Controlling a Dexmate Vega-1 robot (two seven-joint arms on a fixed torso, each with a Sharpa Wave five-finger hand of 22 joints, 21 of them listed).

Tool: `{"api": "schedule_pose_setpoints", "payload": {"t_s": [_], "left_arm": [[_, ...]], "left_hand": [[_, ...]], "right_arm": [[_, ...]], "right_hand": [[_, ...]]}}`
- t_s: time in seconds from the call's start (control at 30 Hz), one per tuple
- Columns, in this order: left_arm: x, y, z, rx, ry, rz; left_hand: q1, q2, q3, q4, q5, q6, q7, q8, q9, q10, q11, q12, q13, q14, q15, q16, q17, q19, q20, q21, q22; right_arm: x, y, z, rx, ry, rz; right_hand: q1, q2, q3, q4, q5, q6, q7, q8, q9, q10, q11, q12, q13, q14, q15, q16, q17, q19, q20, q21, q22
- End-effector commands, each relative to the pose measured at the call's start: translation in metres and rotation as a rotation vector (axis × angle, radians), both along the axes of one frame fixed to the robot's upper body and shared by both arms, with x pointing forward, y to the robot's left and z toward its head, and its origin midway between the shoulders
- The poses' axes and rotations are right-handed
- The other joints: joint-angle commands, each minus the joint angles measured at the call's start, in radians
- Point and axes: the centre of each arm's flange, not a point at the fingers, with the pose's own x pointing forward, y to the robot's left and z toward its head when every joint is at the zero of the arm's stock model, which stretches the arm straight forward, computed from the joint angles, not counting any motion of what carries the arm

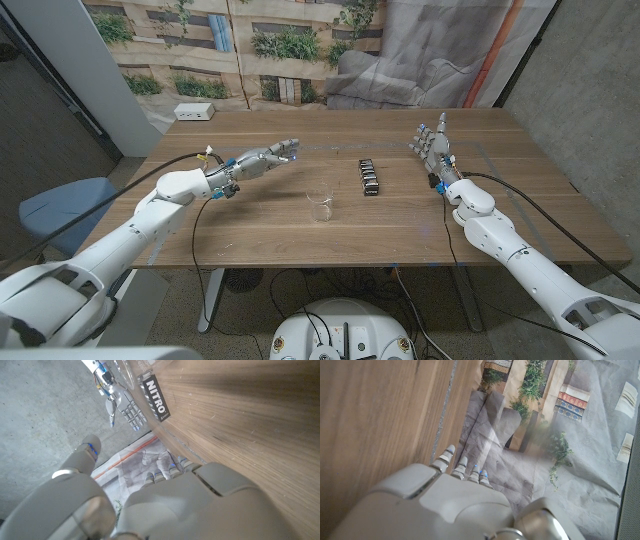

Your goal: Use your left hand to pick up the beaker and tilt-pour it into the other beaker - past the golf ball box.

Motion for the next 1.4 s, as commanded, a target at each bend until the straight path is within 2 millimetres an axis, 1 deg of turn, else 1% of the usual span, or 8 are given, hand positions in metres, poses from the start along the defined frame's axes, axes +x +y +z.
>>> {"api": "schedule_pose_setpoints", "payload": {"t_s": [0.03,0.5,0.73,0.87,1.13,1.2,1.33,1.4], "left_arm": [[-0.006,-0.01,0.011,0.187,-0.065,-0.099],[-0.01,-0.012,0.018,0.325,-0.122,-0.18],[-0.013,-0.017,0.016,0.394,-0.152,-0.217],[-0.014,-0.019,0.013,0.405,-0.163,-0.223],[-0.016,-0.016,0.004,0.385,-0.173,-0.19],[-0.017,-0.014,0.001,0.368,-0.185,-0.172],[-0.019,-0.012,-0.005,0.349,-0.198,-0.147],[-0.02,-0.012,-0.009,0.347,-0.196,-0.144]], "left_hand": [[0.013,-0.003,0.007,0.0,-0.004,-0.011,0.0,0.0,0.003,-0.015,-0.003,-0.001,0.004,-0.023,-0.047,-0.006,0.005,-0.016,-0.073,-0.002,0.004],[0.034,-0.02,0.008,0.001,-0.01,-0.046,0.003,-0.002,0.003,-0.049,0.001,-0.001,0.005,-0.052,-0.042,-0.004,0.005,-0.053,-0.072,-0.002,0.004],[0.063,-0.044,0.008,0.003,-0.012,-0.107,0.017,-0.003,0.004,-0.094,0.019,0.001,0.005,-0.092,-0.033,-0.002,0.006,-0.159,-0.034,-0.006,0.006],[0.069,-0.051,0.006,0.003,-0.012,-0.122,0.019,-0.002,0.004,-0.119,0.023,-0.002,0.005,-0.113,-0.027,-0.004,0.006,-0.185,-0.029,-0.005,0.006],[0.082,-0.061,0.002,0.005,-0.013,-0.175,0.043,-0.005,0.005,-0.163,0.046,-0.001,0.006,-0.156,-0.007,-0.004,0.007,-0.238,-0.017,-0.002,0.007],[0.086,-0.063,0.001,0.006,-0.013,-0.192,0.052,-0.005,0.005,-0.18,0.053,-0.002,0.006,-0.171,0.003,-0.004,0.007,-0.257,-0.01,-0.002,0.007],[0.089,-0.064,0.0,0.006,-0.013,-0.199,0.059,-0.004,0.005,-0.188,0.063,-0.002,0.007,-0.176,0.008,-0.003,0.007,-0.26,-0.007,0.0,0.007],[0.09,-0.064,0.0,0.006,-0.013,-0.201,0.06,-0.004,0.005,-0.189,0.062,-0.001,0.007,-0.179,0.01,-0.003,0.007,-0.261,-0.007,0.001,0.007]], "right_arm": [[0.0,0.0,0.0,0.0,0.0,0.0],[0.0,0.0,0.0,0.0,0.0,0.0],[0.0,0.0,0.0,0.0,0.0,0.0],[0.0,0.0,0.0,0.0,0.0,0.0],[0.0,0.0,0.0,0.0,0.0,0.0],[0.0,0.0,0.0,0.0,0.0,0.0],[0.0,0.0,0.0,0.0,0.0,0.0],[0.0,0.0,0.0,0.0,0.0,0.0]], "right_hand": [[0.003,0.09,-0.006,0.001,0.005,-0.007,-0.001,0.005,0.001,-0.007,0.002,0.006,0.005,-0.004,-0.019,0.003,0.001,-0.003,0.006,0.006,0.004],[0.002,0.09,-0.006,0.001,0.005,-0.007,-0.002,0.005,0.001,-0.007,0.002,0.006,0.005,-0.004,-0.018,0.003,0.001,-0.003,0.005,0.007,0.004],[0.003,0.09,-0.006,0.001,0.006,-0.008,0.0,0.005,0.001,-0.008,0.003,0.006,0.005,-0.004,-0.02,0.003,0.001,-0.003,0.006,0.007,0.004],[0.003,0.09,-0.006,0.001,0.006,-0.008,0.0,0.005,0.001,-0.008,0.003,0.006,0.005,-0.004,-0.02,0.003,0.001,-0.003,0.005,0.007,0.004],[0.003,0.09,-0.006,0.001,0.006,-0.007,-0.001,0.006,0.001,-0.008,0.003,0.006,0.005,-0.005,-0.02,0.003,0.001,-0.003,0.005,0.007,0.004],[0.003,0.09,-0.006,0.001,0.006,-0.008,0.0,0.005,0.001,-0.009,0.0,0.006,0.005,-0.005,-0.019,0.003,0.001,-0.003,0.005,0.007,0.004],[0.002,0.09,-0.006,0.001,0.006,-0.008,-0.001,0.005,0.001,-0.009,0.001,0.006,0.005,-0.004,-0.02,0.003,0.001,-0.003,0.005,0.007,0.004],[0.002,0.09,-0.006,0.001,0.006,-0.009,0.0,0.005,0.001,-0.008,0.001,0.006,0.005,-0.005,-0.02,0.003,0.001,-0.003,0.005,0.007,0.004]]}}
